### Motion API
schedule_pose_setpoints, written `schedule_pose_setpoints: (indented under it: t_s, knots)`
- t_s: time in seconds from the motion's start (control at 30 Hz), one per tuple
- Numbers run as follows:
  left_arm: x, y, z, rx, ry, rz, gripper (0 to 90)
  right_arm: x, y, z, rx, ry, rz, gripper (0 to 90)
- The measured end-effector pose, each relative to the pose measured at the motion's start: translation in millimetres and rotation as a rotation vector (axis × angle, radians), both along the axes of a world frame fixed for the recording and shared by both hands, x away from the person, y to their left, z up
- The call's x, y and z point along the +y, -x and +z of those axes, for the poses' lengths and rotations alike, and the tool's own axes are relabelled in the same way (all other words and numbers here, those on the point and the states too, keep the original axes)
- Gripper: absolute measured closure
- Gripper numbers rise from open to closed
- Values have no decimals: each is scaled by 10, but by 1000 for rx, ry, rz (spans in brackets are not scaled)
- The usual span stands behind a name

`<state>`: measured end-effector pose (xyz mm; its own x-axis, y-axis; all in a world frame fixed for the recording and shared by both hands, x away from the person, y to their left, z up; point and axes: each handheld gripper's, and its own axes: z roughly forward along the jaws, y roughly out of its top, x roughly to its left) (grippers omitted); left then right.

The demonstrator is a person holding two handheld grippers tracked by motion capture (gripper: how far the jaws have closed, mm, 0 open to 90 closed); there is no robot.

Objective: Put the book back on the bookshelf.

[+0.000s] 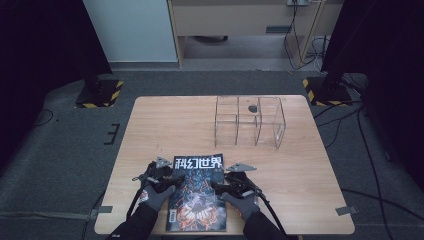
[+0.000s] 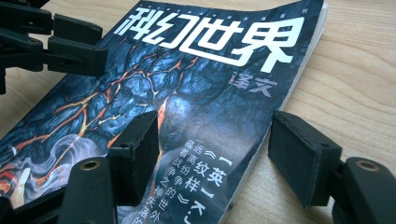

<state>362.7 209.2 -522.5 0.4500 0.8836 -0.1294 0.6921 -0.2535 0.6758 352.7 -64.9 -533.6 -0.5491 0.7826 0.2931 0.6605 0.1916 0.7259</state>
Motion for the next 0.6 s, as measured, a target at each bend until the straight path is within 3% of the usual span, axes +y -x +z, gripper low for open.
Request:
schedule_pose_setpoints:
  t_s: [0.13,0.23,0.47,0.6]
  knots:
    - [2,12,-15,-6,12,7,369,-18,-3,-16,5,-35,-14,330]
    - [-1,17,-19,-9,17,14,366,-52,-12,-26,34,-88,-29,331]
    - [-19,23,-21,-10,15,21,354,-94,-34,-33,71,-155,-49,330]
    - [-20,24,-22,-11,15,22,350,-119,-31,-19,68,-189,-50,331]
